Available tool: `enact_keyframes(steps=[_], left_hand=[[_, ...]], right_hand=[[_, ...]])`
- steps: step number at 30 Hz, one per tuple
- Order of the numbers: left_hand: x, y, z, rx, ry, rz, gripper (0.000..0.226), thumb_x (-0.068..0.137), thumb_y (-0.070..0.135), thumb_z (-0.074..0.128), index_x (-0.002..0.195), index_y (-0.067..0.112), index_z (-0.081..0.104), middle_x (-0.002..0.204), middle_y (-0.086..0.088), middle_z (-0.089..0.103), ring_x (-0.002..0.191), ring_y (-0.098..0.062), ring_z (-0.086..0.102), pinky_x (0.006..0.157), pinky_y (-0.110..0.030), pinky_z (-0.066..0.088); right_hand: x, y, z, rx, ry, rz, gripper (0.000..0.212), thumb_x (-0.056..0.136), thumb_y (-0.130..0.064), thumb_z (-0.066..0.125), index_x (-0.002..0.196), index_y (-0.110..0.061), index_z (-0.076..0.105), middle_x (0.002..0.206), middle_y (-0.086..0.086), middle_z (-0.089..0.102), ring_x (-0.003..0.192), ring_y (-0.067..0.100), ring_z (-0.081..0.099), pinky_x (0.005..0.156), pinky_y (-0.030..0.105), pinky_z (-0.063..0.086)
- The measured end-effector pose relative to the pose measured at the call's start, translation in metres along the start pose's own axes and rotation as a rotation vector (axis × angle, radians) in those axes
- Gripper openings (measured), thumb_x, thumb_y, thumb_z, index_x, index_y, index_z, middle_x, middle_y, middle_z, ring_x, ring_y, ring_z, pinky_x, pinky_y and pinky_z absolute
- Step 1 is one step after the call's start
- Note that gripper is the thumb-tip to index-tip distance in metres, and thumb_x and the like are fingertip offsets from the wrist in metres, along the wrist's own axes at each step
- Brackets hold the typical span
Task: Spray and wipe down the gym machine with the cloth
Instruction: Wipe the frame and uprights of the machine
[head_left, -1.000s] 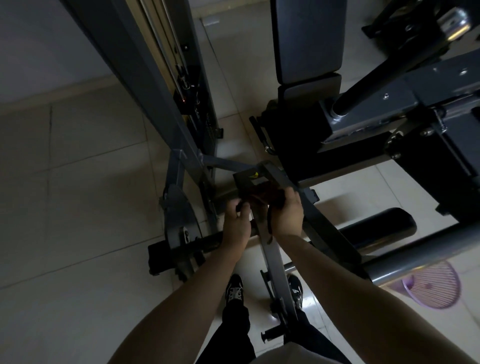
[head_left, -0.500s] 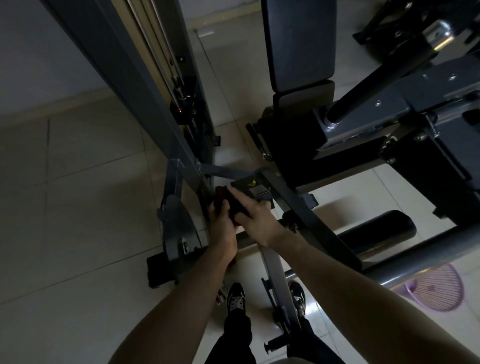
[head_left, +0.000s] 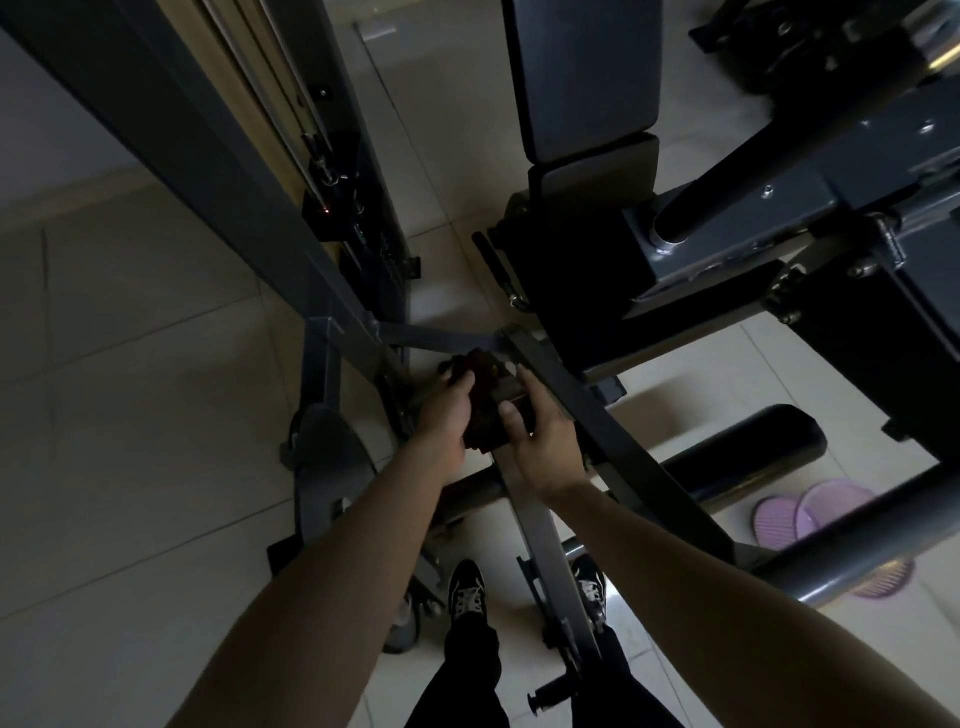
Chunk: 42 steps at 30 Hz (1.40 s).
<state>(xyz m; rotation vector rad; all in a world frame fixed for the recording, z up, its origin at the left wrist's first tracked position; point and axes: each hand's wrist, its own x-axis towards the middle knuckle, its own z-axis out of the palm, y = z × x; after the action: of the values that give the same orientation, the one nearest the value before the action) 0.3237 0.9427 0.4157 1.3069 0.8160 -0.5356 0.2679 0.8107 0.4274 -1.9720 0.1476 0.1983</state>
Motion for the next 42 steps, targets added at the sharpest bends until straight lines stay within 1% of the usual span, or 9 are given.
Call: enact_keyframes(steps=[4,17,20,24,29,33,35,39,42], left_hand=[[0.033,0.016,0.005,0.076,0.052,-0.08,0.035,0.102,0.035,0.053,0.137,0.035,0.054,0.123,-0.014,0.065,0.103,-0.036,0.067,0.079,-0.05,0.059],[0.007,0.017,0.015,0.4,0.16,0.035,0.041,0.1,0.035,0.049,0.14,0.033,0.054,0.13,-0.009,0.062,0.109,-0.037,0.064,0.092,-0.055,0.056],[-0.039,0.01,0.019,0.535,0.125,0.197,0.041,0.104,0.035,0.045,0.144,0.031,0.051,0.13,-0.007,0.06,0.112,-0.029,0.062,0.09,-0.046,0.058],[-0.069,-0.023,0.018,0.848,0.105,0.66,0.041,0.105,0.025,0.049,0.146,0.021,0.052,0.154,-0.007,0.043,0.142,-0.025,0.039,0.111,-0.043,0.043],[-0.051,-0.028,0.028,1.346,0.068,1.086,0.039,0.097,0.018,0.061,0.136,0.017,0.062,0.157,-0.011,0.042,0.15,-0.033,0.028,0.115,-0.05,0.036],[-0.045,0.001,0.059,1.587,-0.014,0.861,0.034,0.099,0.023,0.053,0.131,0.024,0.065,0.151,0.0,0.048,0.147,-0.026,0.032,0.113,-0.043,0.037],[-0.038,0.02,0.078,1.665,0.0,0.663,0.028,0.098,0.025,0.05,0.116,0.018,0.07,0.133,-0.004,0.06,0.129,-0.026,0.05,0.093,-0.038,0.046],[-0.001,0.054,0.087,1.549,-0.019,0.261,0.033,0.097,0.03,0.053,0.12,0.01,0.066,0.115,-0.013,0.065,0.108,-0.031,0.062,0.085,-0.034,0.049],[0.033,0.063,0.078,1.527,-0.067,0.136,0.032,0.095,0.032,0.055,0.117,0.011,0.067,0.117,-0.014,0.068,0.085,-0.025,0.059,0.07,-0.028,0.042]], right_hand=[[0.001,-0.004,0.008,0.125,0.057,0.134,0.044,0.105,-0.034,0.047,0.148,-0.024,0.042,0.134,0.004,0.06,0.12,0.015,0.059,0.086,0.009,0.047],[0.009,-0.006,0.005,0.232,0.028,0.234,0.044,0.106,-0.03,0.046,0.15,-0.02,0.044,0.141,0.005,0.056,0.117,0.007,0.052,0.074,-0.008,0.036],[0.01,-0.009,0.001,0.266,0.035,0.248,0.043,0.106,-0.03,0.045,0.148,-0.02,0.047,0.138,0.003,0.056,0.112,0.007,0.053,0.078,-0.004,0.04],[0.011,-0.007,-0.007,0.422,0.005,0.348,0.033,0.107,-0.026,0.04,0.13,-0.018,0.062,0.115,0.002,0.069,0.105,0.013,0.065,0.098,0.036,0.053],[0.023,0.002,-0.029,0.661,0.105,0.505,0.031,0.102,-0.015,0.042,0.11,-0.009,0.072,0.093,0.002,0.074,0.086,0.01,0.07,0.083,0.028,0.056],[0.032,0.009,-0.028,0.754,0.224,0.617,0.036,0.104,-0.029,0.039,0.109,-0.012,0.071,0.104,0.011,0.073,0.1,0.021,0.068,0.09,0.038,0.056],[0.039,0.014,-0.023,0.714,0.252,0.642,0.037,0.102,-0.041,0.041,0.106,-0.021,0.072,0.105,0.007,0.073,0.104,0.024,0.067,0.098,0.048,0.052],[0.049,0.009,-0.022,0.77,0.209,0.656,0.028,0.106,-0.03,0.044,0.113,-0.021,0.069,0.112,0.008,0.071,0.101,0.024,0.066,0.078,0.034,0.054],[0.055,0.008,-0.019,0.776,0.157,0.689,0.026,0.106,-0.026,0.044,0.095,-0.027,0.067,0.104,0.005,0.07,0.107,0.024,0.065,0.101,0.04,0.05]])
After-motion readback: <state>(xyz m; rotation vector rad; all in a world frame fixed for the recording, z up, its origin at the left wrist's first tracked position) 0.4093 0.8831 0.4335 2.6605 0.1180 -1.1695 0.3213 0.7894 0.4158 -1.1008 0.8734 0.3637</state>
